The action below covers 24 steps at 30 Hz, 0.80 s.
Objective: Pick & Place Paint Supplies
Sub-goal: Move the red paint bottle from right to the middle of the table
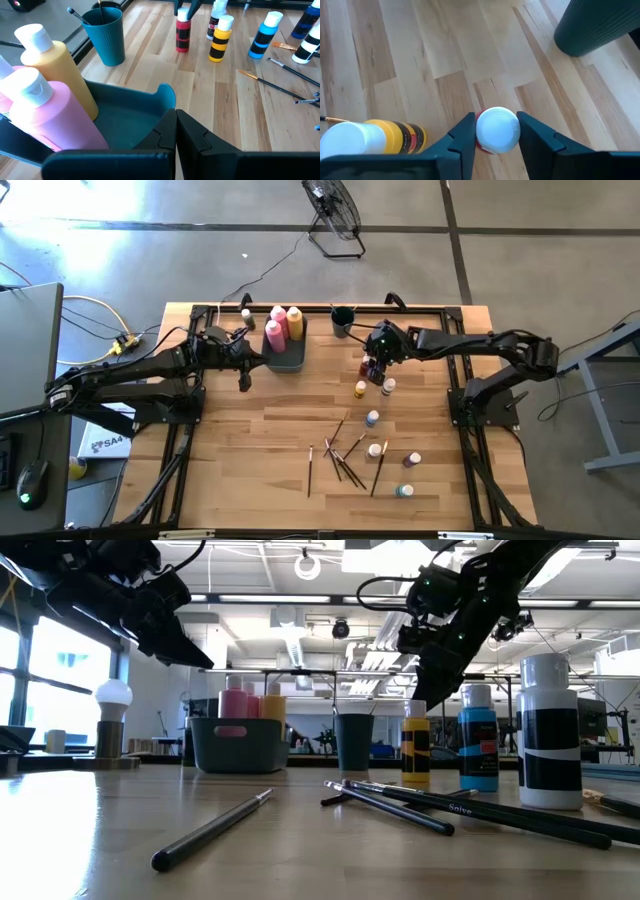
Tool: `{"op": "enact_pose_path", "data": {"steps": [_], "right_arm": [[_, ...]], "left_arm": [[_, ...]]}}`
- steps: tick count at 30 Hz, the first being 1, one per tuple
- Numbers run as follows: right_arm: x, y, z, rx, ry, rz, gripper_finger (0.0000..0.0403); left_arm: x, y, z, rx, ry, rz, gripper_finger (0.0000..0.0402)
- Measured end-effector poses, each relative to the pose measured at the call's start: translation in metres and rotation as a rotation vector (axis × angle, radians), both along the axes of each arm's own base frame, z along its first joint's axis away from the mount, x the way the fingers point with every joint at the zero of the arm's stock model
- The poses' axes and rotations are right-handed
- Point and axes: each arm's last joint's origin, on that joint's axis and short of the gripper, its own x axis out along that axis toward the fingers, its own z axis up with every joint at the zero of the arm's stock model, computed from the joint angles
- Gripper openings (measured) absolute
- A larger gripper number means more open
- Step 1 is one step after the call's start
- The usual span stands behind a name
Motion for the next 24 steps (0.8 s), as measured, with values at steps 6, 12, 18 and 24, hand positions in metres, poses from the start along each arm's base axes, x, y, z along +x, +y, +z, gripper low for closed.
{"op": "enact_pose_path", "data": {"steps": [6,12,18,24], "right_arm": [[0.0006,0.0014,0.0000,-0.005,0.002,-0.027,0.0125],[0.0014,0.0011,0.0005,0.005,-0.015,-0.043,0.0121],[0.0034,0.0002,0.0023,-0.008,-0.041,-0.048,0.0122],[0.0053,-0.0003,0.0049,-0.007,-0.062,-0.046,0.0123]], "left_arm": [[0.0000,-0.0001,0.0000,0.000,0.000,0.000,0.0000],[0.0000,0.0000,0.0000,0.000,0.000,0.000,0.0000],[0.0001,0.0000,0.0003,0.001,-0.003,0.000,0.0000],[0.0001,0.0000,0.0004,0.002,-0.003,0.000,0.0000]]}}
